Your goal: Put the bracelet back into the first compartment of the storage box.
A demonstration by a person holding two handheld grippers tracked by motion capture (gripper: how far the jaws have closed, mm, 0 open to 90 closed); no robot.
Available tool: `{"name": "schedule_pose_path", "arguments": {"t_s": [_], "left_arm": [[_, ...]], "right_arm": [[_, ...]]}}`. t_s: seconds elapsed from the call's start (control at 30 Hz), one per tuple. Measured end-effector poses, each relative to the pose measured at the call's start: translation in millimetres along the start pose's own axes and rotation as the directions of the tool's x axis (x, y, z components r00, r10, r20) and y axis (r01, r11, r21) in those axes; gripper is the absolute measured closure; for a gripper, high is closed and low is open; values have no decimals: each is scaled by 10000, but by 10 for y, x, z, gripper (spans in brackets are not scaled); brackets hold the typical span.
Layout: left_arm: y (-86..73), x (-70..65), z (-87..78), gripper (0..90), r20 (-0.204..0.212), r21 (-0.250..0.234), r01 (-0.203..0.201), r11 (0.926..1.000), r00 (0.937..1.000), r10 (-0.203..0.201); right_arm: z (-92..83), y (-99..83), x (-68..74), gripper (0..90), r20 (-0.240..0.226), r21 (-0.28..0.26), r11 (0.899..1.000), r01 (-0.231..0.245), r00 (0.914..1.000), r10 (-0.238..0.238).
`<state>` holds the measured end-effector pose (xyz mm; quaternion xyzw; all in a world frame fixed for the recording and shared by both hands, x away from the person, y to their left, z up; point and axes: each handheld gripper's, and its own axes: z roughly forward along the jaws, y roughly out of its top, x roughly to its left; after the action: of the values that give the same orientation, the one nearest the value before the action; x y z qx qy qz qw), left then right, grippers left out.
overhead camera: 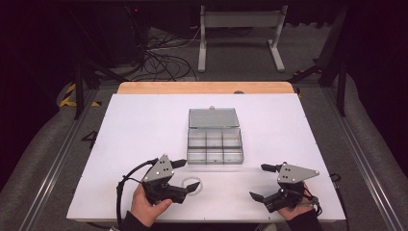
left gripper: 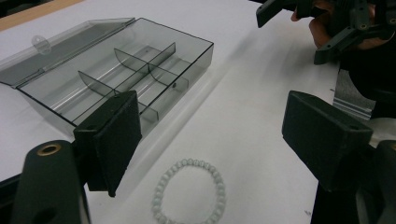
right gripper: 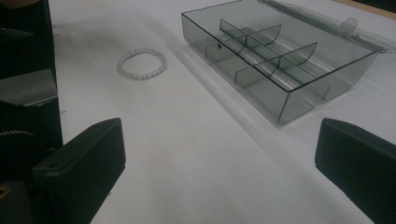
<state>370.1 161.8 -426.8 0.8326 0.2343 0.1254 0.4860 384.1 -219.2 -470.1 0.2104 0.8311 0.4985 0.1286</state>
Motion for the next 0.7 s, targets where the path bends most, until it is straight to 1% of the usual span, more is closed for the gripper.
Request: {"name": "schedule_pose_path", "arguments": {"t_s": [0.17, 0.2, 0.23, 0.27, 0.3, 0.37, 0.4, 0.43, 0.47, 0.5, 0.57, 0.63, 0.7], "left_arm": [[4, 8, 14, 209, 37, 35, 49, 10000, 10000, -49], [1, 12, 16, 222, 78, 65, 156, 9999, 9998, -157], [3, 25, 20, 239, 248, 195, 317, 9993, 9992, -322], [4, 30, 25, 255, 378, 221, 444, 9988, 9983, -453], [4, 30, 25, 273, 378, 221, 444, 9988, 9983, -453], [12, 43, 28, 306, 585, 374, 618, 9974, 9962, -640], [19, 48, 37, 318, 612, 564, 687, 9960, 9955, -721], [19, 48, 37, 330, 612, 564, 687, 9960, 9955, -721], [24, 51, 45, 343, 568, 717, 622, 9955, 9962, -663], [28, 55, 70, 354, 335, 1054, 455, 9934, 9982, -493], [31, 59, 100, 370, 125, 1450, 282, 9890, 9995, -303], [29, 67, 135, 384, 56, 1769, 209, 9840, 9997, -222], [24, 78, 169, 396, 125, 2090, 238, 9776, 9996, -270]], "right_arm": [[-6, -1, 0, 26, -29, -26, 10000, 4, 10000, -4], [-8, -1, 1, 27, -29, -32, 10000, 2, 10000, -2], [-9, -1, 2, 28, -34, -39, 10000, -1, 10000, 1], [-9, -1, 2, 28, -39, -42, 10000, 1, 10000, -2], [-9, -1, 2, 28, -39, -37, 10000, 22, 10000, -23], [-8, 0, 4, 29, -46, -39, 10000, 17, 10000, -18], [-7, 0, 3, 30, -54, -29, 10000, 22, 10000, -22], [-7, 0, 4, 30, -54, -23, 10000, 24, 10000, -24], [-6, 0, 4, 30, -54, -22, 10000, 31, 10000, -31], [-5, 0, 4, 31, -68, -33, 10000, 33, 10000, -33], [-4, 0, 4, 31, -74, -29, 10000, 35, 10000, -35], [-3, 0, 4, 32, -77, -28, 10000, 37, 10000, -38], [-3, 0, 4, 33, -69, -2, 10000, 46, 10000, -46]]}}
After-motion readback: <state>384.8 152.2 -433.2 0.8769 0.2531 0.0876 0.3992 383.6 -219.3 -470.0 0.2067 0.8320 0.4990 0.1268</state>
